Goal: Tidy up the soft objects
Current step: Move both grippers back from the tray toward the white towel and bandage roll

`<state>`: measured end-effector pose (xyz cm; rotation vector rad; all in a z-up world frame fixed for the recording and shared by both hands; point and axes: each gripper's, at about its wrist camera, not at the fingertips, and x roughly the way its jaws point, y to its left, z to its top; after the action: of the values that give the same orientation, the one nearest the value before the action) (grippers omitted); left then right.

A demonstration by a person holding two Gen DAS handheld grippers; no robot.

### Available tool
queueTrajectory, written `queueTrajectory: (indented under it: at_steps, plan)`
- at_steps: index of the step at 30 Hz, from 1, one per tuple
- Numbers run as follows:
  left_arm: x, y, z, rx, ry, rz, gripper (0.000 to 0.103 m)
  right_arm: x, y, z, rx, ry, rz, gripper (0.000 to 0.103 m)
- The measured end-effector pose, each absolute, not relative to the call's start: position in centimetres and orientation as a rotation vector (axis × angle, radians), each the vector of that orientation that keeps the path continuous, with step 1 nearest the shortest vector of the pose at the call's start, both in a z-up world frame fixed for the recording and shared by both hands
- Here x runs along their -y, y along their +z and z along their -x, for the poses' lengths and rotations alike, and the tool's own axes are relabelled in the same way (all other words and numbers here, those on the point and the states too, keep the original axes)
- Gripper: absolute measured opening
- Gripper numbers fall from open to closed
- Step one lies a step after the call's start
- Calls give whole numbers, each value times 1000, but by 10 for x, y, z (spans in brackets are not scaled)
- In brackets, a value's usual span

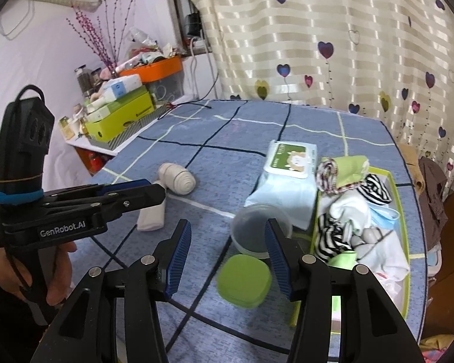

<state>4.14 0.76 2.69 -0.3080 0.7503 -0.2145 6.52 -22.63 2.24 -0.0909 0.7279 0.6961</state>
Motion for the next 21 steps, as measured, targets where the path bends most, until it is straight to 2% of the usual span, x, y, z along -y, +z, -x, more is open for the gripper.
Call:
queueTrajectory:
  at_steps: [13, 16, 21]
  plan:
    - [-70, -5, -36, -782, -34, 386, 36, 184, 13, -72, -752, 771, 146, 52]
    - [-82, -16, -40, -802, 10, 406, 52, 178, 12, -72, -755, 784, 159, 52]
    - [-93, -41, -48, -857, 61, 454, 55, 168, 10, -74, -763, 800, 177, 52]
